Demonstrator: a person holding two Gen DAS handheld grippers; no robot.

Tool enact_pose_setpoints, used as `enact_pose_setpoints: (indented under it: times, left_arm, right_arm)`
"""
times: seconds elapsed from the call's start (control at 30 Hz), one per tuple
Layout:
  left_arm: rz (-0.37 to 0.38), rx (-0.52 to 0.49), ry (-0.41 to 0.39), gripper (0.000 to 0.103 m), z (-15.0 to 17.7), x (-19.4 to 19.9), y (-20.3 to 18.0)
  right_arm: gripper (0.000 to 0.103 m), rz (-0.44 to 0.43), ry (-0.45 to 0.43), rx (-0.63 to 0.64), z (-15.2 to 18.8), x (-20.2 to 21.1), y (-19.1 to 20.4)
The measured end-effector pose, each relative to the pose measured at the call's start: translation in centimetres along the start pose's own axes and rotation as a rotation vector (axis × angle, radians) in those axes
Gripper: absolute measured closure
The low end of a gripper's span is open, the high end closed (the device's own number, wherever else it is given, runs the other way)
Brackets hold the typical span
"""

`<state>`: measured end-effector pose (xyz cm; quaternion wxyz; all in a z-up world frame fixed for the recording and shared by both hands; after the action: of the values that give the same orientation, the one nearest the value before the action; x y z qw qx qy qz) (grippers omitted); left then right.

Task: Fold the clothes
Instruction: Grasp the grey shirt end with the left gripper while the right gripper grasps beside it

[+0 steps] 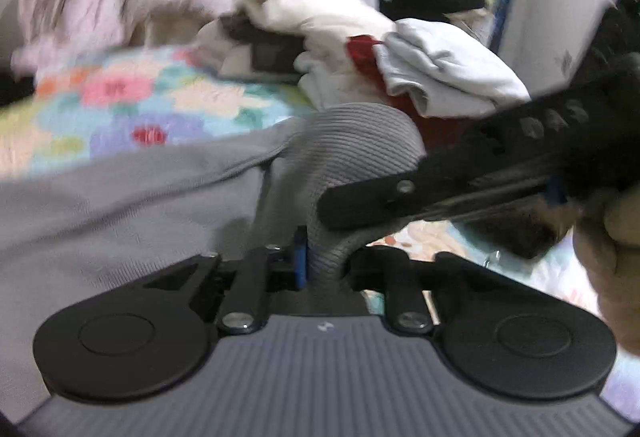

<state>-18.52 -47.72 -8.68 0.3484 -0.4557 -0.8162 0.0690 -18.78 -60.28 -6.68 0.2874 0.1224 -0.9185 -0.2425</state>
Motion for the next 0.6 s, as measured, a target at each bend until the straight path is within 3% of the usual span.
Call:
enact_pose_setpoints:
  times: [0.1,0.17,0.2,0.3,0.37,0.5,0.6]
  left_arm:
    - [-0.078,-0.002,-0.023,0.089,-0.1,0.2,1.1]
    - [-0.105,0.082,-0.021,0.089,-0.5,0.3,3.0]
    - [-0.116,0.134,-0.015,0.089,-0.7,0.4,4.1]
    - [-0.139,0.229,-0.014,0.089,-0.9,0.6,7.0]
    - [-0.137,0.223,-0.012,0.089,-0.9,0.9,7.5]
    - [-0.12,0.196,-0.01,0.089,-1.0,1.4,7.0]
    - [-0.108,0.19,-0.007,0.089,-1.0,1.1,6.6]
  right_arm:
    - [0.082,0.036,0.011,0.015,-1.2,-0.3,-0.6]
    - [0.052,0.094,-0.003,0.02,-2.5,-0.3,-1.6]
    - [0.048,0.124,-0.011,0.021,-3.1,-0.4,-2.2]
    - [0.048,0.22,-0.018,0.034,-4.8,-0.8,-4.0]
    - [0.047,0.284,-0.008,0.042,-5.6,-1.8,-5.5]
    - [0.047,0.384,-0.015,-0.063,-6.1,-3.3,-9.2]
    - [0.047,0.408,-0.017,-0.115,-6.7,-4.6,-10.8]
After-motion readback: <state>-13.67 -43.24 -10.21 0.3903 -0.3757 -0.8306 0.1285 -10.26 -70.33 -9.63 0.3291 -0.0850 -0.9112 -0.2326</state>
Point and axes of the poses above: each gripper's, at about its wrist camera, not at the fingertips, and x roughly against the way its jaws point, y to its left, z to its underside, the point moved 9 cm from there along -x, roughly the way its jaws point, and after that the axes turned 15 degrees about x, right-handed, at the moved point
